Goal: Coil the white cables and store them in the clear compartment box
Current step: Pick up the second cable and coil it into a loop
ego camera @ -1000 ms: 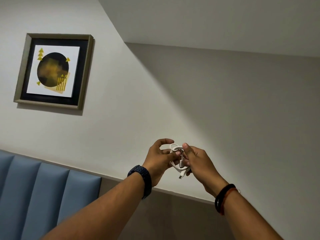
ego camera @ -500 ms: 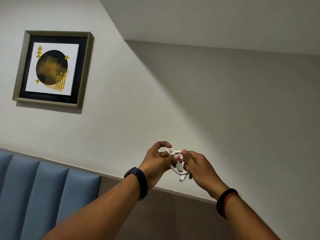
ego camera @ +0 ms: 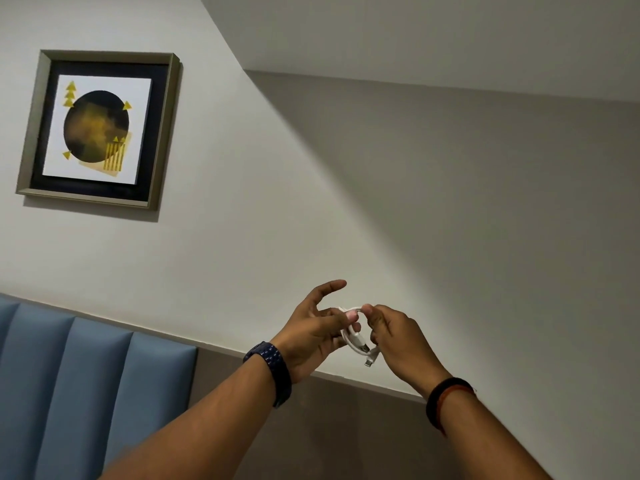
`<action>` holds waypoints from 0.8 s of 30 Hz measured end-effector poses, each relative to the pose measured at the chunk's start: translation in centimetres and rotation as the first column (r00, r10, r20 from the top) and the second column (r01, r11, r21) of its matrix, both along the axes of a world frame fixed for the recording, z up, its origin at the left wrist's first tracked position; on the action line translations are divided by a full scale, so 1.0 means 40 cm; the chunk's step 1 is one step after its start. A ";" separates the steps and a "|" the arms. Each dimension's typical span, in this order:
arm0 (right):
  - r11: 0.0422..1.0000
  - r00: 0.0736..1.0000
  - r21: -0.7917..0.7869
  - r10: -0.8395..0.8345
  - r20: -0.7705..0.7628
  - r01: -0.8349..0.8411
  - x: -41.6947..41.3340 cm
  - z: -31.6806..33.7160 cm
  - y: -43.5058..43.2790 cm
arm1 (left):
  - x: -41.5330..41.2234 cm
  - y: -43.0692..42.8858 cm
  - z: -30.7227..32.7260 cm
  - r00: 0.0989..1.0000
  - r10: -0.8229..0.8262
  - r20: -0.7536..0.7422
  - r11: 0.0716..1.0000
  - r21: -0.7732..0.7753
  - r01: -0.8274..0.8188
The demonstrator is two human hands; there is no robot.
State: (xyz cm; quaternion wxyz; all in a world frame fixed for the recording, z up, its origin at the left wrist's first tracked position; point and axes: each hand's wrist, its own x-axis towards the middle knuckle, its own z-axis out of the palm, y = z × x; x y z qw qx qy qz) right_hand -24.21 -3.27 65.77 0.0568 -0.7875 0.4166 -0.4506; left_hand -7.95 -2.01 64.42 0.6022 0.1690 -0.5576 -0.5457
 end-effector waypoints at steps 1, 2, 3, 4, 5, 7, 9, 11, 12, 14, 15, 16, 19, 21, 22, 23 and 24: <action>1.000 1.000 0.006 -0.007 -0.010 0.007 0.001 -0.006 -0.004 | -0.003 0.002 -0.002 0.998 0.028 0.048 1.000 0.013 -0.028; 1.000 1.000 0.016 -0.010 -0.008 0.010 0.003 -0.013 -0.010 | -0.010 0.003 -0.003 0.991 0.079 0.110 0.997 0.018 -0.081; 1.000 1.000 0.028 -0.014 -0.001 0.014 0.006 -0.020 -0.015 | -0.019 0.004 -0.002 0.972 0.152 0.178 0.988 0.012 -0.157; 0.999 1.000 0.038 -0.022 0.011 0.022 0.010 -0.027 -0.020 | -0.029 0.004 0.000 0.940 0.240 0.242 0.969 -0.009 -0.246; 0.998 0.999 0.044 -0.037 0.025 0.036 0.012 -0.031 -0.024 | -0.038 0.003 0.002 0.896 0.332 0.296 0.941 -0.041 -0.335; 0.997 0.995 0.043 -0.073 0.073 0.070 0.010 -0.034 -0.031 | -0.049 0.001 0.005 0.793 0.481 0.373 0.873 -0.120 -0.473; 0.995 0.990 0.029 -0.093 0.110 0.091 -0.001 -0.030 -0.035 | -0.049 -0.002 0.006 0.688 0.578 0.439 0.808 -0.193 -0.556; 0.996 0.992 0.019 -0.090 0.093 0.089 -0.005 -0.030 -0.038 | -0.047 -0.005 0.003 0.577 0.647 0.498 0.747 -0.266 -0.609; 0.996 0.992 0.015 -0.090 0.084 0.089 -0.004 -0.032 -0.039 | -0.047 -0.007 0.001 0.504 0.680 0.532 0.714 -0.326 -0.619; 0.995 0.992 0.011 -0.097 0.080 0.097 -0.005 -0.034 -0.042 | -0.043 -0.004 -0.001 0.382 0.720 0.579 0.673 -0.450 -0.587; 0.994 0.991 0.012 -0.106 0.081 0.105 -0.011 -0.036 -0.042 | -0.035 -0.001 -0.001 0.350 0.726 0.592 0.671 -0.499 -0.548; 0.993 0.990 0.017 -0.114 0.082 0.113 -0.020 -0.038 -0.043 | -0.022 0.001 -0.001 0.331 0.730 0.598 0.672 -0.541 -0.506; 0.993 0.993 0.049 -0.108 0.046 0.106 -0.046 -0.050 -0.039 | 0.035 0.006 -0.006 0.277 0.755 0.594 0.650 -0.624 -0.433; 0.994 0.995 0.069 -0.092 0.038 0.089 -0.041 -0.054 -0.036 | 0.058 0.004 -0.009 0.270 0.780 0.564 0.621 -0.649 -0.439; 0.993 0.995 0.084 -0.084 0.060 0.079 -0.032 -0.053 -0.035 | 0.063 0.001 -0.010 0.288 0.788 0.545 0.613 -0.643 -0.459; 0.992 0.993 0.110 -0.070 0.099 0.058 -0.022 -0.049 -0.033 | 0.064 -0.003 -0.012 0.311 0.793 0.524 0.607 -0.630 -0.485; 0.989 0.988 0.145 -0.046 0.150 0.024 -0.012 -0.044 -0.033 | 0.065 -0.008 -0.012 0.327 0.799 0.504 0.598 -0.616 -0.513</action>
